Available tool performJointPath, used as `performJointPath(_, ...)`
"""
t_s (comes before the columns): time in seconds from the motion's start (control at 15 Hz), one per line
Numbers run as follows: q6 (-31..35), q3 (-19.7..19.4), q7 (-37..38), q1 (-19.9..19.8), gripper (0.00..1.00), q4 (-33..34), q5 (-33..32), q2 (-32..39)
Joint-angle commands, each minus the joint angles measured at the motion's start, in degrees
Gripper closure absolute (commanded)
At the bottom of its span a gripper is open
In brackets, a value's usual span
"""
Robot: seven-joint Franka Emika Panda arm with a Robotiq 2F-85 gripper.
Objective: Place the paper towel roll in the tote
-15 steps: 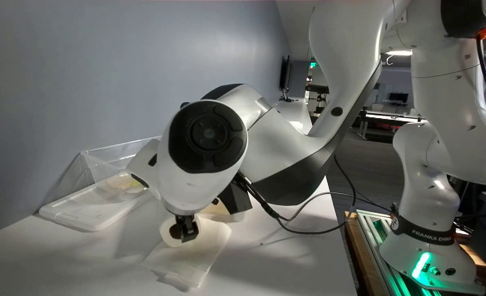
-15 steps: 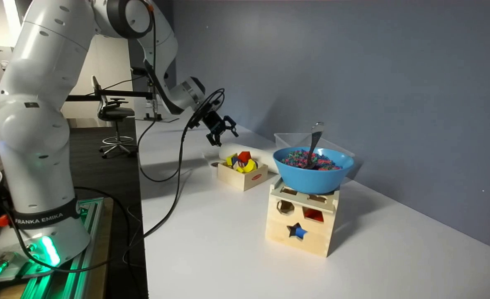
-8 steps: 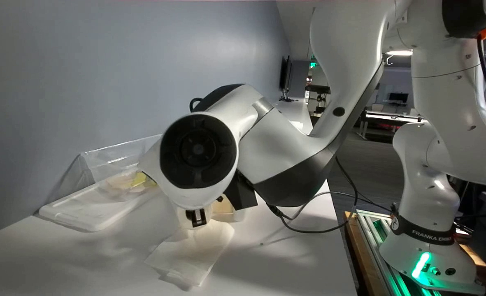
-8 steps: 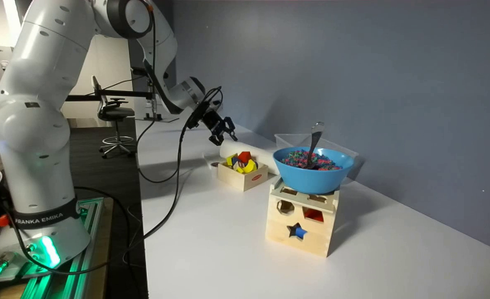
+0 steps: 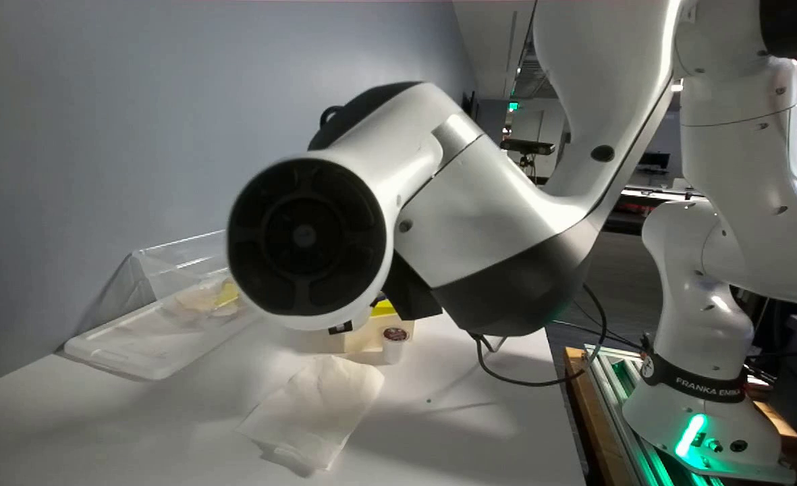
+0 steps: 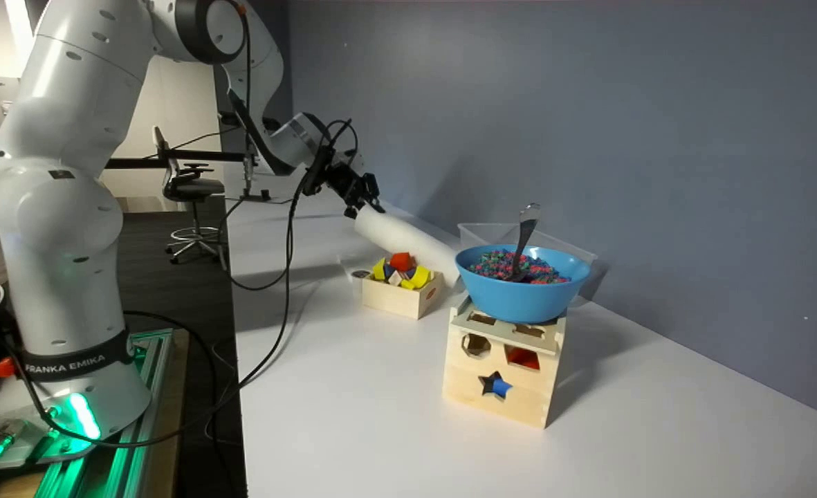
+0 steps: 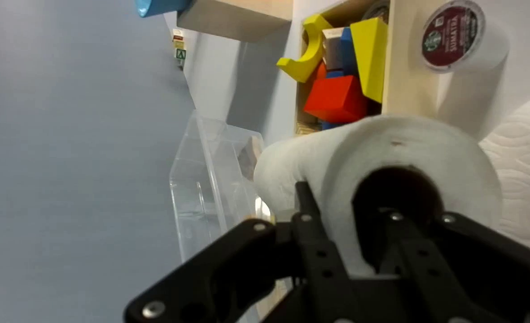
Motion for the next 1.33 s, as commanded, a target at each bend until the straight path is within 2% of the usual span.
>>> performJointPath(0.0,-5.39,1.72,-3.12,1.64,0.96,2.49,-0.29,-1.56)
performJointPath(0.2,-6.68,3.83,-6.66,2.63,0.96,4.65,0.5,-3.4)
performJointPath(0.4,-12.59,4.72,-7.38,5.18,0.96,6.99,-2.12,-4.54)
performJointPath(0.6,-19.65,3.96,-5.37,7.12,0.96,8.58,-6.62,-5.53)
performJointPath(0.73,-21.35,3.05,-5.5,5.41,0.96,8.47,-7.99,-7.68)
performJointPath(0.87,-17.03,2.42,-7.55,1.99,0.96,7.49,-6.79,-10.43)
performJointPath(0.93,-9.64,2.78,-8.64,-0.87,0.96,6.15,-3.41,-12.47)
performJointPath(1.0,-16.87,3.62,-6.42,1.91,0.85,8.66,-5.65,-8.57)
performJointPath(1.13,-11.63,3.18,-7.94,-1.05,0.85,8.56,-4.95,-10.04)
performJointPath(1.27,-10.78,3.1,-8.18,-1.68,0.85,8.51,-4.79,-10.4)
